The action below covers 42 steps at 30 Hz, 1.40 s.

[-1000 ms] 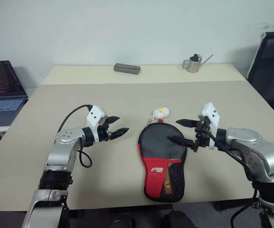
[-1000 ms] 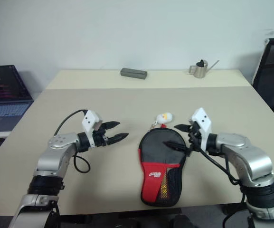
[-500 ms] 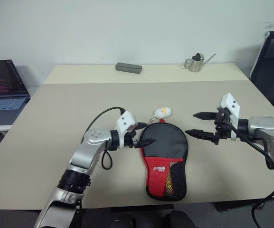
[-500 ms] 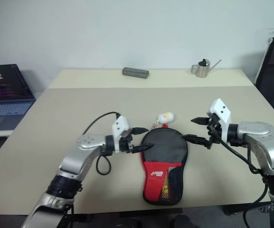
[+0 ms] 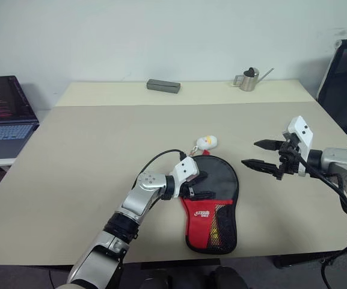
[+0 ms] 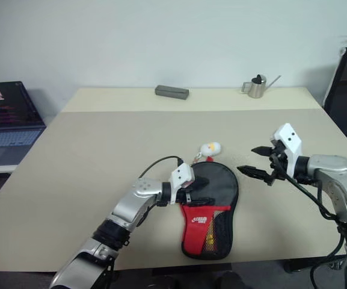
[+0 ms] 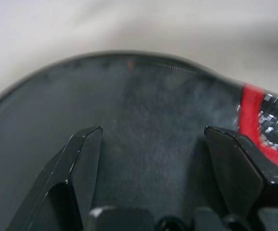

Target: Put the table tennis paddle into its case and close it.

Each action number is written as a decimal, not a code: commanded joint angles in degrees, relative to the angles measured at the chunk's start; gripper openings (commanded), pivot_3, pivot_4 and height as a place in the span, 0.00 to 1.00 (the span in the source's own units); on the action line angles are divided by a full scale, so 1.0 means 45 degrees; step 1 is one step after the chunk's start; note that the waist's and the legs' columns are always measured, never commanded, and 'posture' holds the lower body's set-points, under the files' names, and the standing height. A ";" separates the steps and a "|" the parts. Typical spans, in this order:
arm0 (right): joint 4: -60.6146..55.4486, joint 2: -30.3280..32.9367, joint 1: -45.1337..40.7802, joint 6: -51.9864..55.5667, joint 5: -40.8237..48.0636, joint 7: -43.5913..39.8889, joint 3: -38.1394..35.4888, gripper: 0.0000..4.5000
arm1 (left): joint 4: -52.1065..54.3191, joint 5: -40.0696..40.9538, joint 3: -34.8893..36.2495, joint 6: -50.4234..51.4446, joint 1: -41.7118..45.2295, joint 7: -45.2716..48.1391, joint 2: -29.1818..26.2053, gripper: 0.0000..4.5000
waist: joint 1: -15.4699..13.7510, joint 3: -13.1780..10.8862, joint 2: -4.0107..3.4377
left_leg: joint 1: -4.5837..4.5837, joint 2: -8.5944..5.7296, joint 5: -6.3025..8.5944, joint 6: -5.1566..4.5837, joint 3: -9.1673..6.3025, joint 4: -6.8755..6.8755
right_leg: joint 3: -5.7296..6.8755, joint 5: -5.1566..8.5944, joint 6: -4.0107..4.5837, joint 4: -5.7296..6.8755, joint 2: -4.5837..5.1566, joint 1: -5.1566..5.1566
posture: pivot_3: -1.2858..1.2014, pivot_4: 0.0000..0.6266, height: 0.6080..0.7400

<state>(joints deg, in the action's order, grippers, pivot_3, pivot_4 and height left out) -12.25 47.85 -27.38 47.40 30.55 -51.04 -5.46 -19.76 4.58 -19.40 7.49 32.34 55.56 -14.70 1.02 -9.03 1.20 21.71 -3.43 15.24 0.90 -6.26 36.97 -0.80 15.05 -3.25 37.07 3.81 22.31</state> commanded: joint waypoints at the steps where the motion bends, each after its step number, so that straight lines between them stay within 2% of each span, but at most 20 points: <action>1: 0.0301 0.0029 -0.0738 -0.0182 0.0043 0.0027 -0.0262 1.00 | -0.0941 -0.0715 -0.0241 -0.0481 -0.0039 -0.0531 0.0105 0.82 | -0.0030 0.0003 -0.0002 | -0.0003 -0.0002 0.0000 -0.0001 0.0000 0.0001 | 0.0000 -0.0001 -0.0002 0.0000 0.0001 -0.0004 | 0.52 0.24 1.00; 9: 0.1840 -0.1018 -0.2115 -0.0933 -0.0619 0.0101 0.0647 1.00 | -0.2253 -0.0726 -0.0247 -0.1750 -0.0364 -0.0505 0.0622 0.82 | -0.0181 0.0030 -0.0043 | -0.0050 -0.0004 0.0000 -0.0003 0.0007 0.0004 | -0.0001 -0.0004 -0.0007 0.0005 0.0004 -0.0047 | 0.52 0.24 1.00; 16: 0.3824 -0.2342 -0.3852 -0.0927 -0.1290 0.0728 0.1288 1.00 | -0.2976 -0.0798 -0.0197 -0.2291 -0.0886 -0.0267 0.0528 0.82 | -0.0196 0.0065 -0.0083 | -0.0064 -0.0008 0.0000 -0.0004 0.0009 0.0003 | -0.0005 -0.0006 -0.0006 0.0010 0.0005 -0.0054 | 0.52 0.24 1.00; 22: 0.7493 -0.3737 -0.5861 -0.2480 -0.3119 0.0801 0.2678 1.00 | -0.3018 -0.0916 -0.0271 -0.2357 -0.0933 -0.0043 0.0414 0.82 | -0.0117 0.0084 -0.0109 | -0.0163 -0.0005 0.0003 -0.0009 0.0019 -0.0015 | -0.0016 -0.0003 -0.0004 0.0008 -0.0007 -0.0135 | 0.52 0.24 1.00; 25: 1.0268 -0.4529 -0.7038 -0.3530 -0.4090 0.0954 0.3169 1.00 | -0.2886 -0.0917 -0.0316 -0.2284 -0.0966 0.0043 0.0434 0.82 | -0.0071 0.0089 -0.0116 | -0.0177 -0.0006 0.0006 -0.0013 0.0023 -0.0014 | -0.0022 -0.0003 -0.0003 0.0009 -0.0014 -0.0140 | 0.52 0.24 1.00; 33: 1.6010 -0.6778 -0.9098 -0.5817 -0.5179 0.2487 0.2584 1.00 | -0.2650 -0.0961 -0.0400 -0.2180 -0.1054 0.0028 0.0487 0.82 | 0.0057 0.0096 -0.0129 | -0.0179 -0.0011 0.0006 -0.0012 0.0015 -0.0018 | -0.0029 -0.0004 0.0000 0.0012 -0.0013 -0.0136 | 0.52 0.24 1.00; 42: 1.8457 -0.7951 -0.9623 -0.7609 -0.5996 0.4499 0.2073 1.00 | -0.2491 -0.0997 -0.0435 -0.2087 -0.1129 -0.0017 0.0467 0.82 | 0.0116 0.0102 -0.0144 | -0.0178 -0.0013 0.0008 -0.0012 0.0011 -0.0026 | -0.0036 -0.0005 0.0002 0.0014 -0.0012 -0.0128 | 0.52 0.24 1.00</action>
<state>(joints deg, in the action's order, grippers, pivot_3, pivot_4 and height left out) 70.58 12.44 -68.65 15.48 4.44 -32.46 5.06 -27.48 2.99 -18.04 -4.29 30.63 54.46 -12.55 1.54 -8.57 0.56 20.90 -3.49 15.28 0.84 -6.21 36.84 -0.96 15.03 -3.24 37.13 3.75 21.73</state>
